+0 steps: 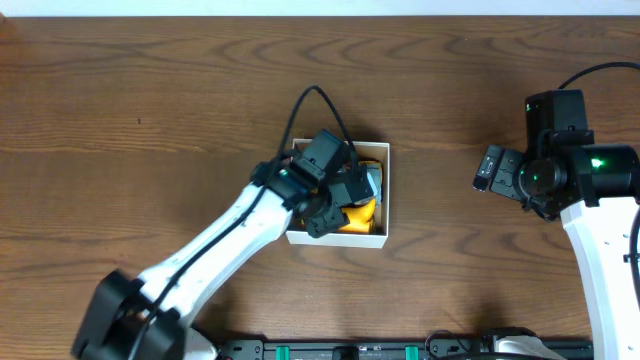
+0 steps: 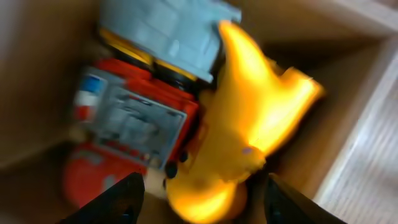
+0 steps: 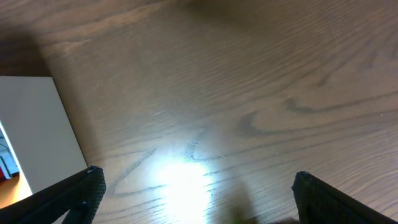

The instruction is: Pack container

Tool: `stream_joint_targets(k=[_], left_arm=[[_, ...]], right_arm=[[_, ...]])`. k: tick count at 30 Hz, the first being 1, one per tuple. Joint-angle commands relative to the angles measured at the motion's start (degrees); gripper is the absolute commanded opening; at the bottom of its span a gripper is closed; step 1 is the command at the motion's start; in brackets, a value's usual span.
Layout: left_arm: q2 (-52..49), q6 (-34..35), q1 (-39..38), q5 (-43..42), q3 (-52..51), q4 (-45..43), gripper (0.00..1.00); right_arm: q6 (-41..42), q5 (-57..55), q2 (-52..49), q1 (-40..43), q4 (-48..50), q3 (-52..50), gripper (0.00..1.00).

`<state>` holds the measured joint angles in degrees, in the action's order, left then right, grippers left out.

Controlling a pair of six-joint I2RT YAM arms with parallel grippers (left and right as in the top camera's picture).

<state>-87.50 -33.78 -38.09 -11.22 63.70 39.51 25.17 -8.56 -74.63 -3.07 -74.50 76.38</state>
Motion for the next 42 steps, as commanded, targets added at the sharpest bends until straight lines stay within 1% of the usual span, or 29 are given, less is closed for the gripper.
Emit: stream_joint_targets(k=[1,4,6,9,10,12,13,14,19,21,23,27,31,36,39,42], left_arm=[[5.7,2.2,0.0,-0.2,1.1,0.1,0.64],[10.4,3.6,0.2,-0.1,1.1,0.2,0.64],[13.4,5.8,1.2,1.0,1.1,0.1,0.66],[16.3,12.1,4.3,5.7,1.1,0.1,0.75],[17.2,15.0,6.0,8.0,1.1,0.1,0.78],[18.4,19.2,9.9,11.4,1.1,0.1,0.80],[18.9,20.6,12.4,12.4,1.1,0.0,0.87],[19.4,21.9,15.1,12.5,1.1,-0.2,0.98],[19.9,31.0,29.0,12.3,1.1,-4.3,0.98],[19.8,34.8,33.7,12.3,1.1,-6.1,0.98],[19.7,35.1,36.8,12.3,1.1,-6.9,0.98],[19.7,35.2,40.2,12.3,1.1,-7.5,0.98],[20.4,34.9,40.6,12.3,1.1,-7.3,0.98],[24.1,34.5,39.6,12.4,1.0,-2.3,0.98],[28.0,34.5,38.6,12.4,0.5,-0.2,0.98],[33.2,34.8,37.4,12.4,-0.7,1.3,0.98]], right_arm=[[-0.6,-0.5,-0.1,0.4,0.0,-0.1,0.99],[-0.6,-0.5,0.0,0.4,0.0,-0.1,0.99],[-0.6,-0.7,-0.1,0.4,0.0,-0.1,0.99],[-0.6,-0.7,-0.1,0.4,0.3,-0.1,0.99],[-0.6,-0.7,-0.1,0.4,0.5,-0.1,0.99],[-0.9,-0.7,-0.1,0.4,1.4,-0.1,0.99],[-1.5,-0.7,0.0,0.4,2.1,-0.1,0.99],[-2.2,-0.7,-0.1,0.4,2.9,-0.1,0.99],[-8.4,-0.3,-0.1,0.2,10.1,-0.1,0.99],[-12.4,-0.2,-0.1,-0.4,14.5,-0.1,0.99],[-14.6,-0.2,0.0,-0.5,18.9,-0.1,0.99],[-14.9,-1.9,0.0,-0.5,27.3,-0.1,0.99],[-15.2,-0.2,0.2,-0.5,27.8,-0.1,0.99],[-16.3,-0.5,2.8,-0.5,23.2,-0.1,0.99],[-16.6,-0.4,7.6,-0.5,21.4,-0.6,0.99],[-16.7,-0.3,14.9,-0.9,21.5,-2.9,0.99]])
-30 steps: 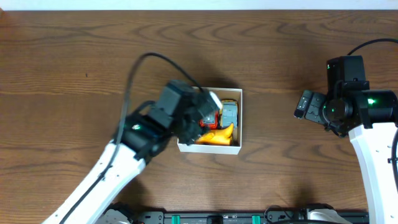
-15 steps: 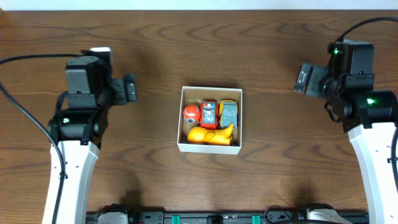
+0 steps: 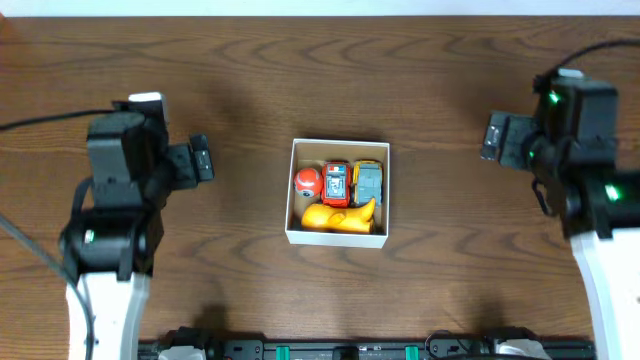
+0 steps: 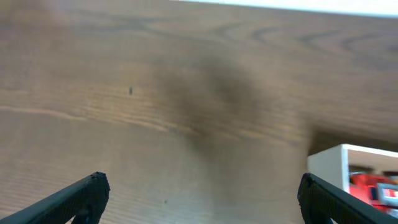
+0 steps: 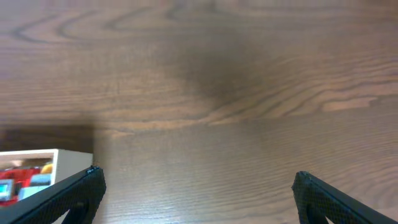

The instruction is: Pack container

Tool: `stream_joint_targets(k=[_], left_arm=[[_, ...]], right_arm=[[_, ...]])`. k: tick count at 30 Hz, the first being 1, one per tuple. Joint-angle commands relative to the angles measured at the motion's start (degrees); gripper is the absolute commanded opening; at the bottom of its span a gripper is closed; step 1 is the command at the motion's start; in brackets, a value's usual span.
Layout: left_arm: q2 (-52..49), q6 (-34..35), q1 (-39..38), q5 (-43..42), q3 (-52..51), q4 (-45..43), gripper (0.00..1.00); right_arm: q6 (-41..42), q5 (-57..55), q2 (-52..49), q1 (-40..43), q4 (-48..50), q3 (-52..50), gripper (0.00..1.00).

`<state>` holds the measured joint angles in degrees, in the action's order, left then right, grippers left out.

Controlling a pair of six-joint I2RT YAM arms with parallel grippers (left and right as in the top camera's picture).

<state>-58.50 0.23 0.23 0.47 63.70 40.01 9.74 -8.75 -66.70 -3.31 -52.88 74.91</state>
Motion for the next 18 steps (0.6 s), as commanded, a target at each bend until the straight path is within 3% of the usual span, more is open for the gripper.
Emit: stream_joint_targets(k=[1,11,18], left_arm=[[5.8,1.0,-1.3,0.7,-1.3,1.0,0.98],[26.3,1.8,-3.1,0.7,-11.4,1.6,0.98],[35.5,2.5,-3.1,3.2,-17.8,2.7,0.98]], right_arm=[[-1.2,0.3,10.3,-0.8,0.3,-3.1,0.99],[-1.2,4.0,38.6,-2.5,-1.8,-24.5,0.99],[-0.4,4.5,43.2,-2.5,0.4,-32.0,0.99]])
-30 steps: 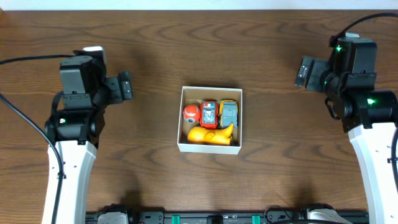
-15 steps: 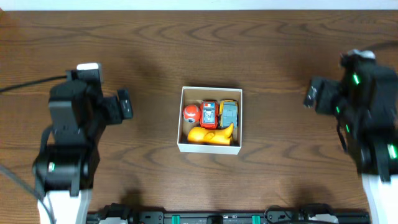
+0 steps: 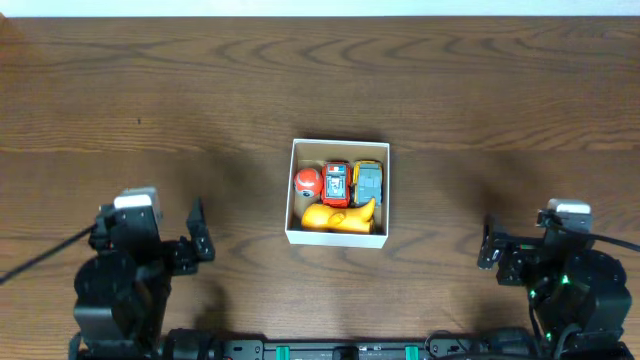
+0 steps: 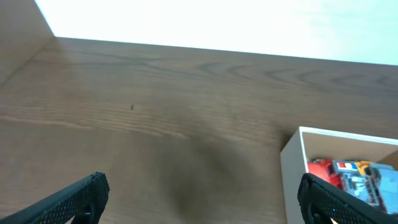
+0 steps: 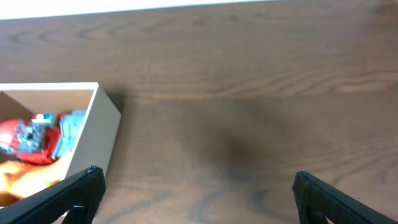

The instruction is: Pack container

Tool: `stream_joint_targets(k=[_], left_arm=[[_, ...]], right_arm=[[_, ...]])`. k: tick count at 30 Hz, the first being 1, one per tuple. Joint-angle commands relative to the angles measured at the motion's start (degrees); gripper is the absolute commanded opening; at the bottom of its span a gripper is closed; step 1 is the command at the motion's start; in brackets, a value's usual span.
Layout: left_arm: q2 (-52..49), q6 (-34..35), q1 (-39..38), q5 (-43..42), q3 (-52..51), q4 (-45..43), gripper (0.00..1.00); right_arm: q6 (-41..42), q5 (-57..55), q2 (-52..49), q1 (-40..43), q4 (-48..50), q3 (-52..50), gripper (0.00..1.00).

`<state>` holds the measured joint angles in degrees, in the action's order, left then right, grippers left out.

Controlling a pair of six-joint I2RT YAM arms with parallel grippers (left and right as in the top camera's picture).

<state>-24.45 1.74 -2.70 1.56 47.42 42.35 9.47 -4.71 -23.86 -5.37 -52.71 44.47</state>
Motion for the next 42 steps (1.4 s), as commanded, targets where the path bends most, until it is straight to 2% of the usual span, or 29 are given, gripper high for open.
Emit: stream_joint_targets(k=[1,26,34,39,42], left_arm=[[1.4,1.0,-0.2,2.1,-1.7,1.0,0.98],[0.9,0.9,-0.2,2.1,-1.7,5.4,0.98],[0.9,0.9,-0.2,2.1,-1.7,5.4,0.98],[0.9,1.0,-0.2,2.1,-1.7,5.4,0.98],[0.9,0.9,-0.2,2.1,-1.7,5.4,0.98]], right_arm=[[-0.1,0.7,0.2,-0.4,0.2,-2.1,0.99],[-0.2,0.6,0.9,-0.4,-9.9,-3.0,0.99],[-1.4,-0.2,12.2,-0.2,-9.6,-4.5,0.99],[-1.4,-0.2,22.7,-0.1,-3.3,-11.7,0.99],[-2.0,0.3,22.8,0.2,4.7,-16.7,0.99]])
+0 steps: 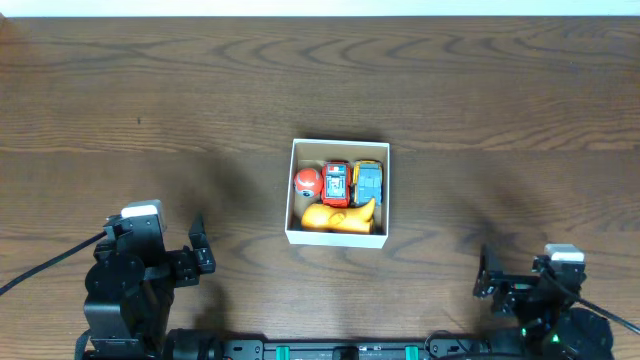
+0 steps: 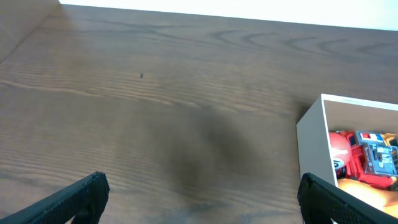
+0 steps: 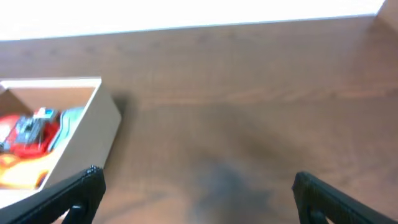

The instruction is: Pack container

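A white box point(image 1: 337, 238) stands mid-table, holding a red round toy point(image 1: 307, 181), a red car point(image 1: 335, 184), a blue-grey car point(image 1: 369, 182) and a yellow toy point(image 1: 340, 216) across the front. My left gripper point(image 1: 198, 258) hangs open at the front left, well clear of the box. My right gripper point(image 1: 486, 281) hangs open at the front right, also clear. The left wrist view has the box point(image 2: 313, 146) at its right past the empty left gripper point(image 2: 202, 200). The right wrist view has the box point(image 3: 104, 130) at its left, the right gripper point(image 3: 194, 198) empty.
Bare brown wooden table point(image 1: 150, 90) surrounds the box on all sides. A black rail point(image 1: 350, 350) runs along the front edge between the two arm bases. The table's far edge meets a white background.
Both arms have drawn a little further back toward the front edge, the right one more. Both grippers stay open and empty. The box and its toys have not moved.
At first my left gripper was open down inside the box over the yellow toy and the cars, the right arm off to the right. Then the left arm was out at the far left, the box showing its toys. Since then both arms sit low at the front.
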Tool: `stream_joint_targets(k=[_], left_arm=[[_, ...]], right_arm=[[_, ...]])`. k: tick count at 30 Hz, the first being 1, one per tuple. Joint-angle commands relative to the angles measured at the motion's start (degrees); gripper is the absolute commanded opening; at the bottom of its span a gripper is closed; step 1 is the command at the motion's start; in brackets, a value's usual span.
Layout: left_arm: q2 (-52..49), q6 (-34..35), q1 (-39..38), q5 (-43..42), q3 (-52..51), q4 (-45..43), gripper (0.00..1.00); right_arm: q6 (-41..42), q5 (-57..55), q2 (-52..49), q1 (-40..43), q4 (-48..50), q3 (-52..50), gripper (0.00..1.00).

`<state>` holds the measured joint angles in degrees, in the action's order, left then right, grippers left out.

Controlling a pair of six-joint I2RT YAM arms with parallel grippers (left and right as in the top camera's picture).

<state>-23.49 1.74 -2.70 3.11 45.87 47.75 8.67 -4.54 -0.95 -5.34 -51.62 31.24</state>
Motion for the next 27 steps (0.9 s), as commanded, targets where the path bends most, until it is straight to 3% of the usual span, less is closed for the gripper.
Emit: stream_joint_targets(k=[1,9,15,19,27], left_arm=[[-0.1,0.9,-0.2,0.6,-0.1,0.0,0.98],[-0.1,0.9,-0.2,0.6,-0.1,0.0,0.98],[-0.1,0.9,-0.2,0.6,-0.1,0.0,0.98],[-0.1,0.9,-0.2,0.6,-0.1,0.0,0.98],[-0.1,0.9,-0.2,0.6,-0.1,0.0,0.98]], right_arm=[[-2.1,0.6,0.0,0.1,7.0,-5.4,0.99],[-11.1,3.7,0.3,0.1,35.1,-20.0,0.99],[-17.0,5.0,0.7,0.1,48.4,-28.5,0.99],[-23.1,8.6,0.7,0.1,47.3,-30.9,0.99],[-22.9,7.6,0.7,0.1,47.6,-30.9,0.99]])
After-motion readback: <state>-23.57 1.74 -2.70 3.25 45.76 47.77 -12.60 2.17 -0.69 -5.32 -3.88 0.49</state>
